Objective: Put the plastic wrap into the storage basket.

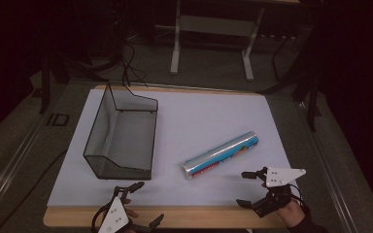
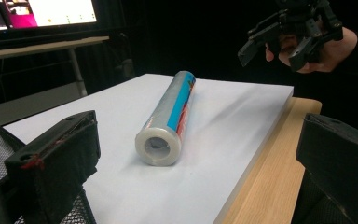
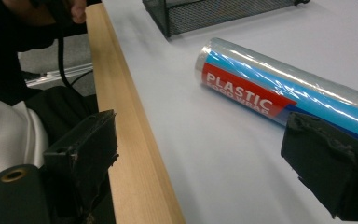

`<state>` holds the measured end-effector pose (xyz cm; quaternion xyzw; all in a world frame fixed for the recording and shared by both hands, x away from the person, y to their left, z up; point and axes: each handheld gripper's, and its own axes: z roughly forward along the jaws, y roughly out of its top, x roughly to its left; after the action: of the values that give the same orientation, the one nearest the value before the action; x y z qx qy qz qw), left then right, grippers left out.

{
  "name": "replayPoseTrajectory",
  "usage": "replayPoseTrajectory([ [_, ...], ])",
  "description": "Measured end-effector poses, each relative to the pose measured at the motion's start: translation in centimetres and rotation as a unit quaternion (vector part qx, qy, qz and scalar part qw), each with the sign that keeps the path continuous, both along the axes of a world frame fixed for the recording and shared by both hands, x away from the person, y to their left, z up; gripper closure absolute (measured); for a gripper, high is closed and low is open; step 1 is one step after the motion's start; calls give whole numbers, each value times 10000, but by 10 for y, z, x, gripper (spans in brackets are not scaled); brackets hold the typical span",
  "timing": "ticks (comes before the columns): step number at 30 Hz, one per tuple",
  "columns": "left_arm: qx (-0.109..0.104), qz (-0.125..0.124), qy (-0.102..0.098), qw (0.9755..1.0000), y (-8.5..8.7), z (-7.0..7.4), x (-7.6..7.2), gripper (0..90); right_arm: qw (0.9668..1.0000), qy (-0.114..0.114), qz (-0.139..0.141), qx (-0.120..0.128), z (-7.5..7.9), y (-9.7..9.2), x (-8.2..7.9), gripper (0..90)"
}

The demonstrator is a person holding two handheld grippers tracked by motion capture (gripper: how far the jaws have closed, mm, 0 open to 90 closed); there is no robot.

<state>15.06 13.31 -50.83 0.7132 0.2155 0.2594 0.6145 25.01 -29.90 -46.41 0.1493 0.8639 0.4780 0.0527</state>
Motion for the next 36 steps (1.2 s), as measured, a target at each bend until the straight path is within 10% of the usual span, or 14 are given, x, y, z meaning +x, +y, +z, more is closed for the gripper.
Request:
replayPoseTrajectory([
  [9,-40,-9,24,10000,0,0,1,2,10000,40,44,-72,5,2,0,99],
  [15,-72,35,64,9999,2,-1,3,1,9984,23,-101,-561,6,7,5,99],
  [19,-54,21,83,9999,2,-2,4,2,9958,208,282,-851,4,7,9,99],
  [24,-45,12,88,10000,1,-2,3,1,9866,513,707,-1376,1,12,18,99],
  [29,-61,-6,106,9999,2,-2,4,2,9787,332,770,-1875,8,20,25,99],
  [36,-70,-49,118,9999,2,-2,3,1,9512,596,865,-2903,11,34,37,99],
])
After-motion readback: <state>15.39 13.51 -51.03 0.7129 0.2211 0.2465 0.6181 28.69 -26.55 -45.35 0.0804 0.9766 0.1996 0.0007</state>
